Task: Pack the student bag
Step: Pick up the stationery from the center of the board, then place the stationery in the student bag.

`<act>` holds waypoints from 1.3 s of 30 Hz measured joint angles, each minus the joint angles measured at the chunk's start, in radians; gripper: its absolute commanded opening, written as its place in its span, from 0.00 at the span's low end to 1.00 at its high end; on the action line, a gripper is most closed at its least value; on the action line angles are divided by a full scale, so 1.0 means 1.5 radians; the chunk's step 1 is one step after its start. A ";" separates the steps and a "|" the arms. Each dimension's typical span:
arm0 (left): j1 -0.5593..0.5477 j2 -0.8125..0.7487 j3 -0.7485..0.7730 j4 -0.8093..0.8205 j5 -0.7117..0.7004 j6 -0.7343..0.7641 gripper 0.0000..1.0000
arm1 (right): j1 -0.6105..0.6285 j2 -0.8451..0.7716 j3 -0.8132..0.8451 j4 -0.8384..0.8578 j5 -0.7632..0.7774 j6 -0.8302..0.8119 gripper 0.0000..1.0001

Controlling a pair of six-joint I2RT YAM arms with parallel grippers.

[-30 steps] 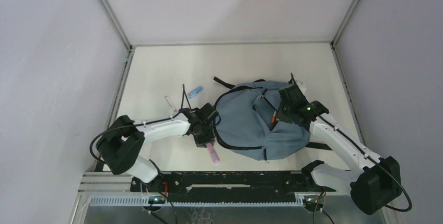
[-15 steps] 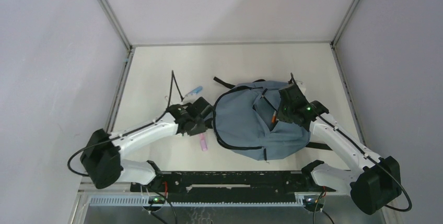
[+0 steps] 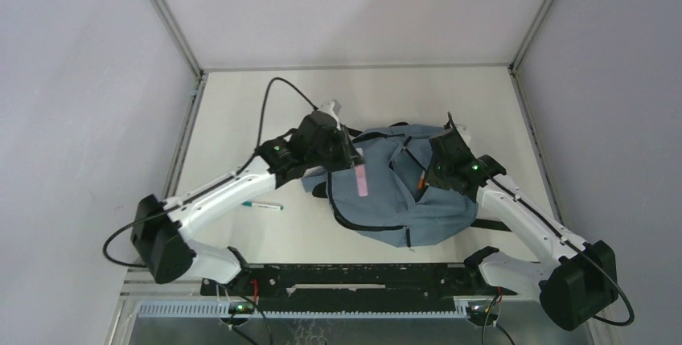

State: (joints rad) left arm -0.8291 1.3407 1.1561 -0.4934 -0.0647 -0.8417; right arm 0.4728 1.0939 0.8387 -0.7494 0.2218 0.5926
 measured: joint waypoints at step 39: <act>0.032 0.236 0.150 0.157 0.198 -0.015 0.61 | 0.010 0.000 0.001 -0.004 0.004 0.028 0.00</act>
State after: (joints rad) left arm -0.7818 1.6943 1.3815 -0.2573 0.2329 -0.8642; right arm 0.4881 1.0943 0.8406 -0.7555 0.2283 0.6342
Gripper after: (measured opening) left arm 0.610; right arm 0.007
